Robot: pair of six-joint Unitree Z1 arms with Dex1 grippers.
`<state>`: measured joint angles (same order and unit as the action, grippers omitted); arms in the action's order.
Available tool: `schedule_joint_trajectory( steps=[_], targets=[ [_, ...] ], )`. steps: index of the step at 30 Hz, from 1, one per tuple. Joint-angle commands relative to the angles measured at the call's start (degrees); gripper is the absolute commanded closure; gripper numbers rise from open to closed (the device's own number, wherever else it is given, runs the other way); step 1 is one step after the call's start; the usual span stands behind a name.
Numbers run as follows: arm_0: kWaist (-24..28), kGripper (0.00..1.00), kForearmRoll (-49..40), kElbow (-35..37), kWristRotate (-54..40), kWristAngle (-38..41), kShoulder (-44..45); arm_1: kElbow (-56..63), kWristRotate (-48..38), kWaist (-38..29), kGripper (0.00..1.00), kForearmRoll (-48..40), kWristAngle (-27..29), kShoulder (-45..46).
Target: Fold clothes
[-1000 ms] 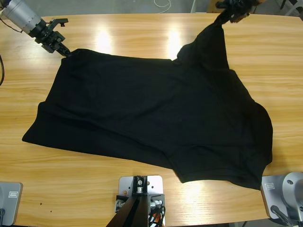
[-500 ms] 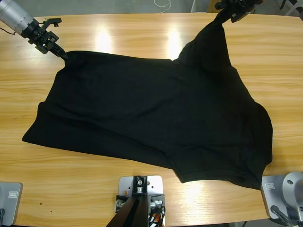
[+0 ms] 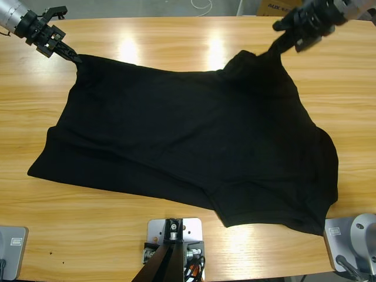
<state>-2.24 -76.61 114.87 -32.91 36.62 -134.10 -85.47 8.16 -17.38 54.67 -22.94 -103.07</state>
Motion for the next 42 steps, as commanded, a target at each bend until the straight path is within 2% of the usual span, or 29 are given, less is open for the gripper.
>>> schedule_joint_trajectory(
  steps=[1,7,12,16,22,29,38,42],
  targets=[
    [1.38,1.000,-3.99,-5.48,-1.76,-1.91,3.86,4.91,-4.42,-1.36,1.000,6.55,-1.81,10.71],
    [2.07,1.000,-3.99,-11.04,-1.81,-6.88,7.38,6.62,-10.52,-1.75,1.000,11.51,-7.44,14.35],
    [2.07,1.000,-3.60,-16.88,-1.81,-10.06,10.42,14.40,-14.12,-3.89,1.000,13.72,-9.88,15.79],
    [2.07,1.000,-3.44,-18.95,-1.56,-11.80,10.74,21.08,-14.93,-3.89,1.000,15.90,-12.20,17.67],
    [2.00,1.000,-2.93,-21.38,-1.33,-11.63,9.70,26.65,-16.25,-3.89,1.000,15.96,-12.52,20.78],
    [-2.98,1.000,-2.67,-24.68,-1.18,-8.89,6.08,25.30,-15.95,-3.89,1.000,12.11,-12.22,15.51],
    [-1.87,1.000,-5.66,-27.42,1.42,-6.60,1.28,24.67,-15.37,-3.78,1.000,8.15,-11.46,9.73],
    [-0.02,1.000,-6.57,-27.69,2.60,-6.99,1.31,19.80,-14.98,-2.48,1.000,9.57,-9.35,8.21]
  ],
)
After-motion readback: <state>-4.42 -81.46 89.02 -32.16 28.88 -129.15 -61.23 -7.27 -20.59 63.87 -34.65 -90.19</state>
